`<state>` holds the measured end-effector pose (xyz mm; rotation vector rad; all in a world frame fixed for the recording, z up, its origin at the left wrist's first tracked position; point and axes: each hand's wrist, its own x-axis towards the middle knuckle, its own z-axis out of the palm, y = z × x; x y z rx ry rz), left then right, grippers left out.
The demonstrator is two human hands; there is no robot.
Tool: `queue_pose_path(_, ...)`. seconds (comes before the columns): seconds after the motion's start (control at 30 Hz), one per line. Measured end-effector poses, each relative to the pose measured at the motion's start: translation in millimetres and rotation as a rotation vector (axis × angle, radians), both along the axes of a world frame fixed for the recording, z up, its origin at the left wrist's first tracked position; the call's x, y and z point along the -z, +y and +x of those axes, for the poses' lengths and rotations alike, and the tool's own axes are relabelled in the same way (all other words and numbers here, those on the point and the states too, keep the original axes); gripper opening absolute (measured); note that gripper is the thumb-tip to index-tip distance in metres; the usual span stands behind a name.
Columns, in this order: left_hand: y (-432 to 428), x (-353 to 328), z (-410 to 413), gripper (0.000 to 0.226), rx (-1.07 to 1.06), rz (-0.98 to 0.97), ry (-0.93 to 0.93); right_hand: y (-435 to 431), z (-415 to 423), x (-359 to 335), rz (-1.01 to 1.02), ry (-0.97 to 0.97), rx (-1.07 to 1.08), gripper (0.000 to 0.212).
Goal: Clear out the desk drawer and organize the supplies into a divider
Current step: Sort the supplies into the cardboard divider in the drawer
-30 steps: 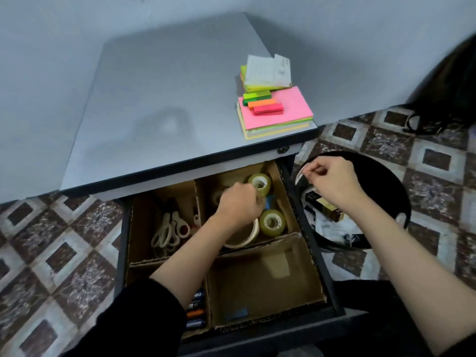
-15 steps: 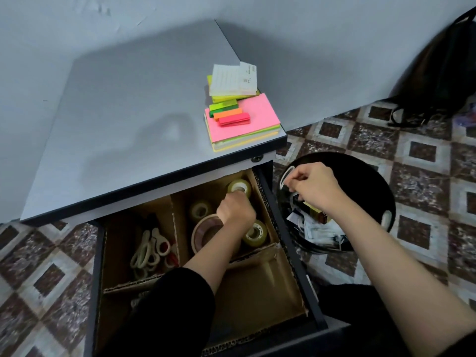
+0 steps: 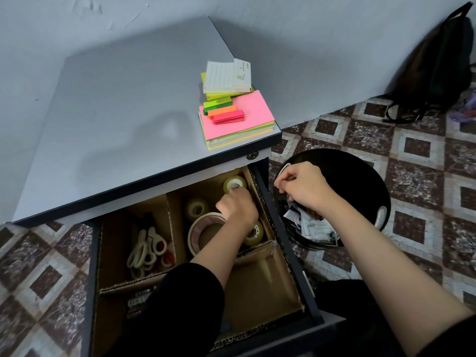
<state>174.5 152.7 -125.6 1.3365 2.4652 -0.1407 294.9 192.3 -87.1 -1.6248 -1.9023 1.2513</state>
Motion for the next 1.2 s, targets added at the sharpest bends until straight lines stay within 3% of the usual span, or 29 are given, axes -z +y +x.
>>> queue_pose_path(0.23, 0.4, -3.7, -10.4, 0.026, -0.044, -0.028, -0.03, 0.5, -1.2, 0.4, 0.002, -0.025, -0.047, 0.027)
queue_pose_path(0.43, -4.1, -5.4, -18.7, 0.026, 0.045, -0.014, -0.058, 0.0, -2.9, 0.4, 0.018, -0.024, -0.059, 0.026)
queue_pose_path(0.63, -29.2, -31.4, -47.9, 0.008, 0.124, 0.214, -0.286, -3.0, -3.3, -7.0, 0.036, -0.02, -0.063, 0.02)
queue_pose_path(0.7, -50.7, -49.1, -54.6, 0.01, 0.19, 0.229, -0.398, -13.0, -8.4, -17.6, 0.014, 0.116, -0.041, 0.015)
queue_pose_path(0.8, -82.8, -69.5, -55.8, 0.011, 0.324, 0.084, -0.549, -40.0, -27.4, -31.1, -0.015, 0.288, -0.238, 0.008)
queue_pose_path(0.9, -109.1, -69.2, -57.6, 0.01, 0.432, -0.243, -0.599, -66.6, -51.8, -18.5, 0.043, 0.108, -0.549, 0.007)
queue_pose_path(1.0, -125.2, -51.1, -56.0, 0.012, 0.544, -0.482, -0.504, -82.2, -64.2, 3.5, 0.076, -0.048, -0.717, 0.008)
queue_pose_path(1.1, -127.1, -38.0, -47.3, 0.018, 0.62, -0.455, -0.303, -83.2, -66.1, 10.6, 0.06, -0.09, -0.758, 0.007)
queue_pose_path(1.2, -132.3, -26.8, -45.8, 0.019, 0.657, -0.384, -0.22, -81.2, -69.8, 9.4, -0.006, -0.08, -0.759, 0.004)
